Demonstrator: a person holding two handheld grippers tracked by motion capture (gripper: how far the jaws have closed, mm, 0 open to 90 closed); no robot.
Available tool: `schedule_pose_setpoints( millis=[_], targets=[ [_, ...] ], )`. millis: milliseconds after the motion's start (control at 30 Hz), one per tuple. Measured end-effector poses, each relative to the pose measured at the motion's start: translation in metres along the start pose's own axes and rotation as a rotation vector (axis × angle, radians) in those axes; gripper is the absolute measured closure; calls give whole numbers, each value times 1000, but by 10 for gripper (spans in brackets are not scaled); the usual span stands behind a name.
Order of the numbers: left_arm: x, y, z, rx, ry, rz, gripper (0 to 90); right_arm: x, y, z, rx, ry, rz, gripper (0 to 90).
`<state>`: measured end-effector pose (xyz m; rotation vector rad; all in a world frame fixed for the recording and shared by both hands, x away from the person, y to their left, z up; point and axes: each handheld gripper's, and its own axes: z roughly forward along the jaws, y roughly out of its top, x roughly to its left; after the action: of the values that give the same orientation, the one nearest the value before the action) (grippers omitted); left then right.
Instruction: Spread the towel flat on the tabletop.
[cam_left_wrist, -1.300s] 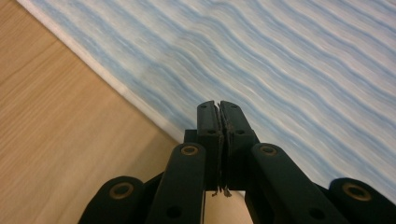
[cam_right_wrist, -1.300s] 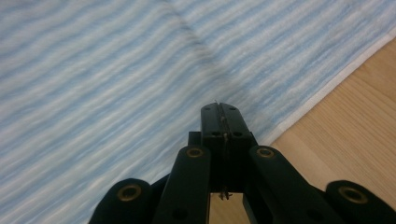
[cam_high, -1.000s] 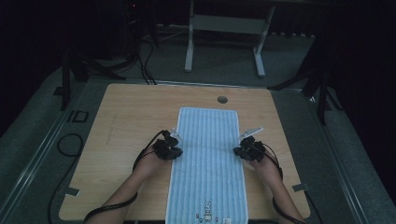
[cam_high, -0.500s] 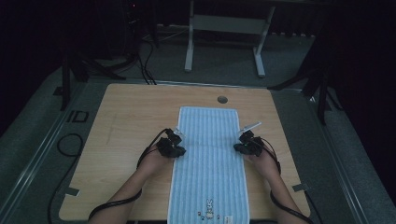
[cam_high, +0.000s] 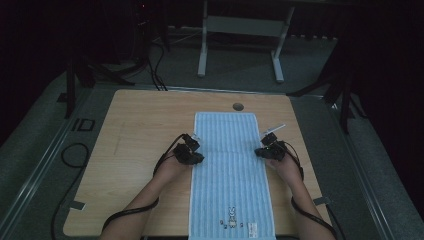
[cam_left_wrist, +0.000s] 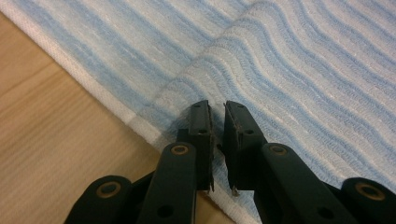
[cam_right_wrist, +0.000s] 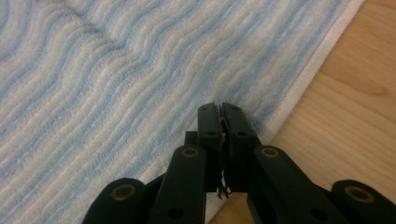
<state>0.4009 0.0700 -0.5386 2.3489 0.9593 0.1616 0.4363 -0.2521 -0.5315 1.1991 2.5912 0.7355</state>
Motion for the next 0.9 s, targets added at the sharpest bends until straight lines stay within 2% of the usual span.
schedule_pose_setpoints(
  millis=[167, 333, 467, 533, 633, 833, 900],
  targets=[
    [3, 6, 3, 6, 7, 1, 811, -6, 4, 2, 4, 2, 17, 870],
    [3, 9, 3, 16, 12, -8, 810, -6, 5, 2, 9, 2, 23, 861],
    [-6, 5, -4, 6, 11, 15, 792, 3, 3, -8, -13, 8, -4, 846],
    [-13, 0, -9, 13, -1, 30, 790, 12, -1, -16, -33, 13, -22, 847],
    [-17, -5, -11, 26, -7, 44, 790, 20, -8, -18, -33, 24, -32, 847],
    [-15, -14, -11, 33, -15, 24, 790, 31, -26, -13, -15, 29, -50, 847],
    [-17, -16, -12, 34, -17, 27, 790, 32, -29, -14, -21, 34, -38, 847]
  ],
)
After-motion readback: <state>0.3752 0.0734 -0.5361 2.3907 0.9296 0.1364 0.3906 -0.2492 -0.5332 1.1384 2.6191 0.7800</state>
